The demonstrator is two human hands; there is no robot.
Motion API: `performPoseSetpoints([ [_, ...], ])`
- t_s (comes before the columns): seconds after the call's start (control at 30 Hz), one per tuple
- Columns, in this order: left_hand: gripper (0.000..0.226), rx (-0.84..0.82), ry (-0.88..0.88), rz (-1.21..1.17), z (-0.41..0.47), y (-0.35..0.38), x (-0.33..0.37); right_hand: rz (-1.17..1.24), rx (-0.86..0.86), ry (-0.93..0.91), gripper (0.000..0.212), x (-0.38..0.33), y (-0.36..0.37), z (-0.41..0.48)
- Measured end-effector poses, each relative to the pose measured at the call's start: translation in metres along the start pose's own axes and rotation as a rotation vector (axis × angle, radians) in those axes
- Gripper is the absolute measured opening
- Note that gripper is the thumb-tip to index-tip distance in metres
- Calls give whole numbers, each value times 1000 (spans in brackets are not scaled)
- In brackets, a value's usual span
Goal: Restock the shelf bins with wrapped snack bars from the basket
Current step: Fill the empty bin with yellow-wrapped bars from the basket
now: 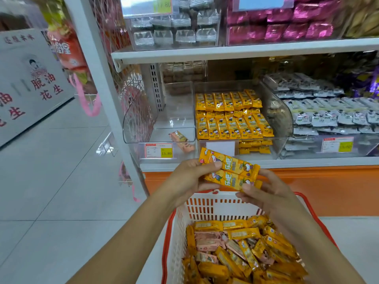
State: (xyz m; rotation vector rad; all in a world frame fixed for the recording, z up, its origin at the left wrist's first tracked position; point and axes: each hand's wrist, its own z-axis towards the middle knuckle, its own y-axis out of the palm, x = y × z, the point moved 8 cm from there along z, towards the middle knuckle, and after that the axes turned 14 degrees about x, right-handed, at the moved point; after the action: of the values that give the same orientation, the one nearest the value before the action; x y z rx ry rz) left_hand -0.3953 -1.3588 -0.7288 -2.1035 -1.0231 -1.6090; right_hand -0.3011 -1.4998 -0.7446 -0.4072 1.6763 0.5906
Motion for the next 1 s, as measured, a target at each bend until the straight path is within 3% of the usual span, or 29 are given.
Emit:
performPoseSetpoints([
  [0.03,37,-28,-3,-6,0,2,6,0,5,-18,53,-5,4,2],
  [0.1,37,-55,7,-19,1,4,19,-53,21,-72,50,-15,11,5],
  [0.2,24,-7,24,-32,8,0,34,-290,46,-315,79,-42,21,10],
  [0.27,24,7,51,-42,14,-2,44,-539,25,-576,86,-65,30,10],
  [0.37,44,-23,97,-37,19,1,54,-849,-46,-874,75,-85,49,14],
  [0.47,40,8,174,-28,23,1,64,-884,28,-971,65,-99,52,27],
  [0.57,8,319,408,40,30,-23,84,-880,175,-967,61,-115,47,44],
  [0.63,12,568,557,182,30,-42,94,-888,251,-871,58,-119,43,64],
  [0.67,21,613,562,229,31,-44,92,-895,274,-814,57,-118,41,73],
  [0.73,33,608,502,273,38,-41,83,-902,285,-724,56,-114,45,93],
  [0.83,33,589,496,329,44,-35,77,-936,263,-648,53,-106,61,118],
  [1.0,37,598,541,362,44,-37,76,-1022,289,-684,42,-94,97,140],
])
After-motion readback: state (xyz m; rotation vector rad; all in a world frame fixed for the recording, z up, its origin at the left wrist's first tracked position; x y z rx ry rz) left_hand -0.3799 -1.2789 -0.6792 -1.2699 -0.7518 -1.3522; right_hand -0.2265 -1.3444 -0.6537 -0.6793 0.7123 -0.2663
